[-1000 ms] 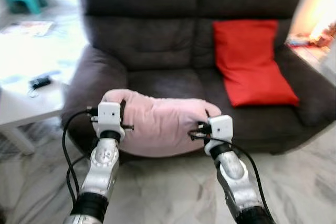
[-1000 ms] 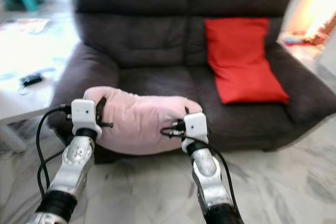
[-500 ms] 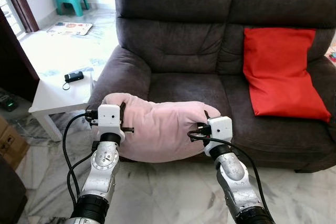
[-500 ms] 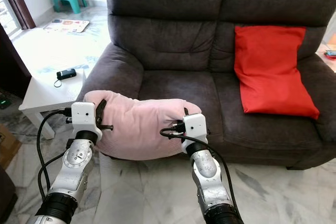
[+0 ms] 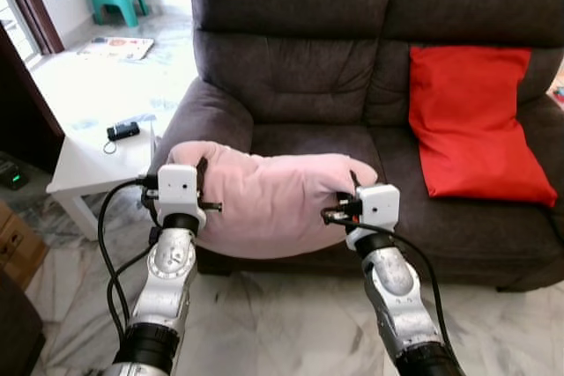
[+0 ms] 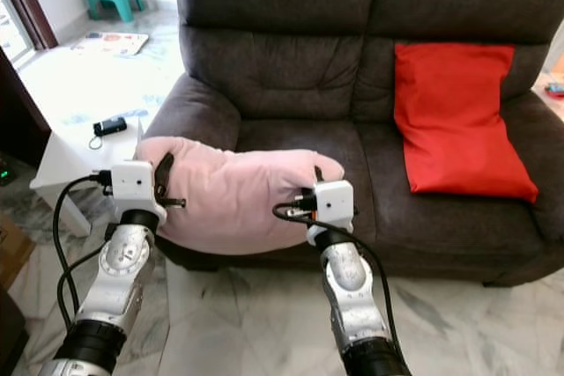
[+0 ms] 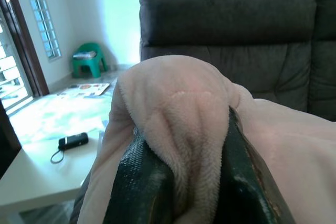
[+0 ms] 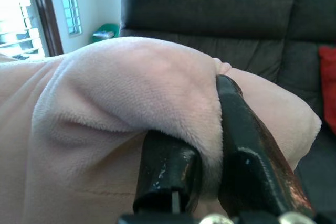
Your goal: Move the pillow to the sofa from floor
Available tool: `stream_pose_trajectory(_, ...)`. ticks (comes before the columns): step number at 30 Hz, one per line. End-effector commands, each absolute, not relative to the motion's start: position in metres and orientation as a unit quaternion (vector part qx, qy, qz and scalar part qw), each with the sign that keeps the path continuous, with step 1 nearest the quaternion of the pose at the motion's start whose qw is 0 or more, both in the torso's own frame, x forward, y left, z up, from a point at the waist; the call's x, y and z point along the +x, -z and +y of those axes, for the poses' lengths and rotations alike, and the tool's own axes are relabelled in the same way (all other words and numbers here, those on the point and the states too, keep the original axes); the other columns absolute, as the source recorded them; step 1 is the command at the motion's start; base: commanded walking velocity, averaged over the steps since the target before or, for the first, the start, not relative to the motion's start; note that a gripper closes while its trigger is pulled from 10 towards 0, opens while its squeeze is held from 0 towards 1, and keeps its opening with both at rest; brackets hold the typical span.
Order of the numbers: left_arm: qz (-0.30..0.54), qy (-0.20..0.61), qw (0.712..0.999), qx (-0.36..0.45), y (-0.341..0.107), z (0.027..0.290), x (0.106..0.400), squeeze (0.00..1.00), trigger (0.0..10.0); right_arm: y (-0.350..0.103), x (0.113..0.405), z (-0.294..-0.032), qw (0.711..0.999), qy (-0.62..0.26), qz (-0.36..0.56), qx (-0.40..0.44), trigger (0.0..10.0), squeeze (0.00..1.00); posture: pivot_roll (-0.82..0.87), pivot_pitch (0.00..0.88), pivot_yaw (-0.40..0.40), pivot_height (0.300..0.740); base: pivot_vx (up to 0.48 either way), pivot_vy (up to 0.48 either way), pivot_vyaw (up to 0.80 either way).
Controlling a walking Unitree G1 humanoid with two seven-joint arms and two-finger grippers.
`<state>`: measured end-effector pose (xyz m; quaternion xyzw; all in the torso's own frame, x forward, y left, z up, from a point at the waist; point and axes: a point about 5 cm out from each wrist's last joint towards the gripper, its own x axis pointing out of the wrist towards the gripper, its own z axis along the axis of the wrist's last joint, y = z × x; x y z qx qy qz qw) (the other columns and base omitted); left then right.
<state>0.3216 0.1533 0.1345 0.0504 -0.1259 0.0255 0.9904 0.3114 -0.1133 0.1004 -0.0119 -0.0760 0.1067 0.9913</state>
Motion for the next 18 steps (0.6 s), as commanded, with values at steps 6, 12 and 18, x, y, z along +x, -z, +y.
stream_pose_trajectory(6,-0.171,-0.010,0.984,0.051,-0.1576,0.1436,0.3246,0.00,10.0,-0.1279,0.3148,-0.1035,0.981,-0.130,-0.142,-0.031,10.0,0.00,0.01,0.000,-0.073,0.740,0.304,0.000,0.27)
stream_pose_trajectory(12,-0.172,-0.011,0.984,0.050,-0.1583,0.1431,0.3257,0.00,10.0,-0.1270,0.3158,-0.1017,0.982,-0.132,-0.137,-0.018,10.0,0.00,0.01,0.000,-0.077,0.740,0.312,0.000,0.27)
stream_pose_trajectory(18,-0.175,-0.013,0.983,0.047,-0.1600,0.1426,0.3245,0.00,10.0,-0.1274,0.3147,-0.0990,0.981,-0.138,-0.137,-0.020,10.0,0.00,0.01,0.000,-0.082,0.740,0.311,0.000,0.00)
